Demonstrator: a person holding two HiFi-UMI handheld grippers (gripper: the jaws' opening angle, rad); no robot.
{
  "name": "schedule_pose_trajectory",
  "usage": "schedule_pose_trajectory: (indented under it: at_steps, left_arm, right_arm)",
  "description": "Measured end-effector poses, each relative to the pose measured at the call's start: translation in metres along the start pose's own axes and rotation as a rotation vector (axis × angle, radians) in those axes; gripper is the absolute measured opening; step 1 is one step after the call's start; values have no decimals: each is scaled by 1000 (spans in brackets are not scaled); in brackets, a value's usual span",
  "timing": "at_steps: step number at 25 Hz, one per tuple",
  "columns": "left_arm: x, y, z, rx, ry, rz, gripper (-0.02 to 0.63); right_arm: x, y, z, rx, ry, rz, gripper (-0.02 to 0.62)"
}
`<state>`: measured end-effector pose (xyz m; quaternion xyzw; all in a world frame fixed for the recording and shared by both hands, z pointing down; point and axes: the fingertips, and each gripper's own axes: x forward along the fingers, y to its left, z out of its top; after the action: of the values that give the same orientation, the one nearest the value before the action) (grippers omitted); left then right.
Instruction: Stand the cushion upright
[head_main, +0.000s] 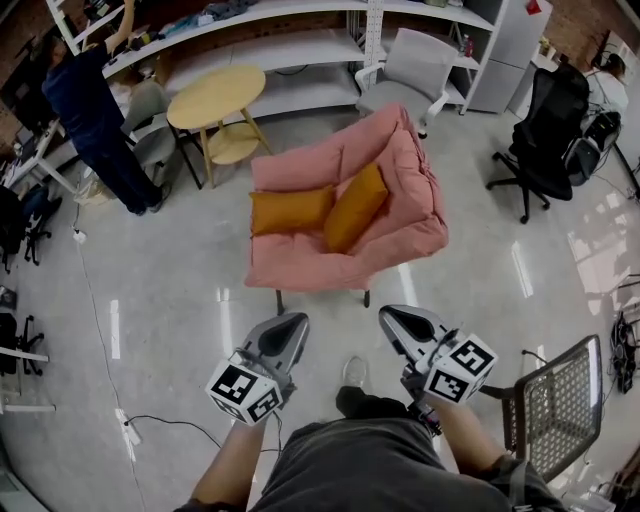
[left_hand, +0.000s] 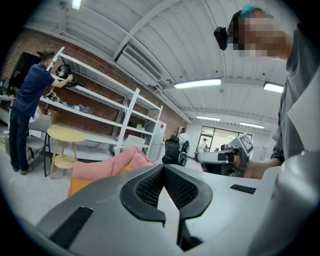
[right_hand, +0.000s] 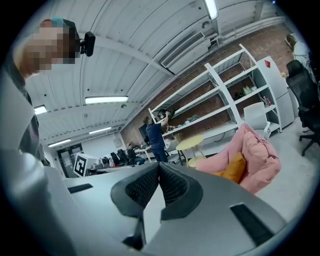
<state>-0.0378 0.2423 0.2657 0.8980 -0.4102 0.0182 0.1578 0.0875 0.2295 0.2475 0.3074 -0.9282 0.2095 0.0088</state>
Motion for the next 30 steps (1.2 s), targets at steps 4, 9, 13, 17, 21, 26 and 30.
schedule_pose_trajectory:
  at_steps: [4, 9, 13, 17, 21, 26, 30]
  left_arm:
    - [53, 29, 16, 4, 4, 28, 11]
    - [99, 57, 26, 6, 25, 46, 11]
    - [126, 80, 29, 4, 28, 61, 11]
    - [151, 111, 19, -8, 42, 72, 11]
    - [176, 160, 2, -18, 62, 81, 11]
    - [209, 250, -29, -33, 100, 99, 12]
    - [236, 341, -74, -64, 153, 111, 84]
  right_arm:
    - [24, -49, 20, 0, 15, 23, 9]
    - [43, -93, 41, 12, 9, 34, 9]
    - [58, -126, 48, 17, 17, 26, 9]
    - [76, -151, 48, 21, 27, 18, 9]
    - [106, -174, 42, 29, 53, 3, 9]
    - [151, -203, 31, 50, 99, -34, 9]
    - [192, -231, 15, 60, 148, -74, 9]
